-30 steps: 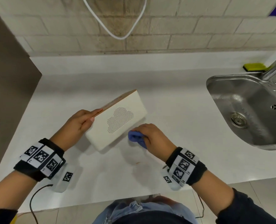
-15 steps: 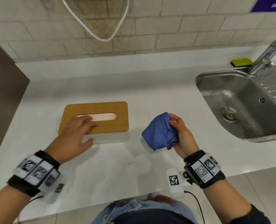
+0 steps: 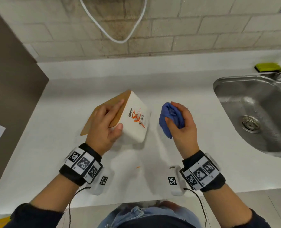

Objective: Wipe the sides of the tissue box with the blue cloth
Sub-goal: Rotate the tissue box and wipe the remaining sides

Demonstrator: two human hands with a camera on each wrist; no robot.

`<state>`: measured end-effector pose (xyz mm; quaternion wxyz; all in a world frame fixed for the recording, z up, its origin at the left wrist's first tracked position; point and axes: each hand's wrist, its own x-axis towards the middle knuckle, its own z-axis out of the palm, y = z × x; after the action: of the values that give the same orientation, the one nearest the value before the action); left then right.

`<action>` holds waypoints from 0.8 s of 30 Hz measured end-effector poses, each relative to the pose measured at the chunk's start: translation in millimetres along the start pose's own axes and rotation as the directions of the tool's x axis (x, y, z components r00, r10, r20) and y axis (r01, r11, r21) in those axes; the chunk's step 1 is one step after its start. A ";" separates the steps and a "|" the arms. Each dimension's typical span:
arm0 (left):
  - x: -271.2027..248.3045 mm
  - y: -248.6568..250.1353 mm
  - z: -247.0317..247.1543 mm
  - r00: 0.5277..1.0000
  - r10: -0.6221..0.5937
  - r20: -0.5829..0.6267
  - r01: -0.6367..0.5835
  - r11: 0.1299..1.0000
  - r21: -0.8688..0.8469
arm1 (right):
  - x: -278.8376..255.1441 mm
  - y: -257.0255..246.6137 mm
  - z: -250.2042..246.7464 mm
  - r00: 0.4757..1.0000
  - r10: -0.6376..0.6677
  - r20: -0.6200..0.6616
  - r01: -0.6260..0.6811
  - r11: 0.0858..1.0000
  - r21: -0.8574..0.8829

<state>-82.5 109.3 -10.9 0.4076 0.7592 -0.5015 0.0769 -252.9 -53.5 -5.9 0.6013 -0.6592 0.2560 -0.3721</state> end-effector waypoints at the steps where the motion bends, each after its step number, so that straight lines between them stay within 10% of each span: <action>1: 0.8 -0.9 -4.4 0.999 -0.015 -0.037 0.012 0.998 -0.065 | 0.9 -4.9 9.9 0.998 -0.062 0.029 0.062 0.998 -0.007; 15: -4.5 -4.2 -0.5 0.967 -0.061 -0.246 0.032 0.992 -0.120 | 29.2 -29.7 102.3 0.942 -0.249 0.223 0.314 0.888 -0.335; 24: -1.5 -10.8 -3.8 0.964 -0.020 -0.267 -0.014 0.992 -0.125 | 5.7 -22.0 82.3 0.838 -0.337 0.428 0.422 0.899 -0.117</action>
<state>-73.2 114.7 -15.1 0.5187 0.7154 -0.4447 0.1463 -186.2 -5.2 16.8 0.4826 -0.8171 0.0293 -0.3139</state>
